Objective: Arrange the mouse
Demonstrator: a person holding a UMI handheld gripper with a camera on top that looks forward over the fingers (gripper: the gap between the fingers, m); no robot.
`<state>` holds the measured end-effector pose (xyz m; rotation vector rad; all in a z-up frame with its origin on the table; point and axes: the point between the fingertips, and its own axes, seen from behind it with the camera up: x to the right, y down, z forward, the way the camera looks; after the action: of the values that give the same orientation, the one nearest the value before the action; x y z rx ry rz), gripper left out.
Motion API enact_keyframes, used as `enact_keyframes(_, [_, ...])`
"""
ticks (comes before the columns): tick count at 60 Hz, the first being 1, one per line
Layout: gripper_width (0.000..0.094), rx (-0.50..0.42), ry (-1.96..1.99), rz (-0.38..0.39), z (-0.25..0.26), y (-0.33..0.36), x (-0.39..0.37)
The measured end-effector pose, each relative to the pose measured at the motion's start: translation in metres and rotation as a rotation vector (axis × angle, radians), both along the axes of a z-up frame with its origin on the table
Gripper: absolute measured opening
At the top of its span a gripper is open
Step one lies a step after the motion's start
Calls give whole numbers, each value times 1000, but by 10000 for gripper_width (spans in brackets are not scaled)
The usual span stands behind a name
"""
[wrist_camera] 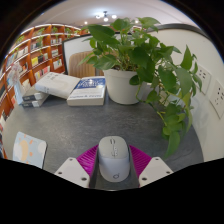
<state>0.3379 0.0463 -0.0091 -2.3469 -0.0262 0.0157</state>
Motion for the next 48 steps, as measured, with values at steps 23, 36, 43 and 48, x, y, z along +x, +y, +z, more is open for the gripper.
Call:
enact_keyframes(23, [356,26,-43,-98,61,5,1])
enact_keyframes(36, [357,291,-66,-125,233,15,-80])
enact_keyframes(43, [356,377,-53,-96,295,9,-146])
enact_keyframes(48, [356,403,-49,-46,305,3,-201])
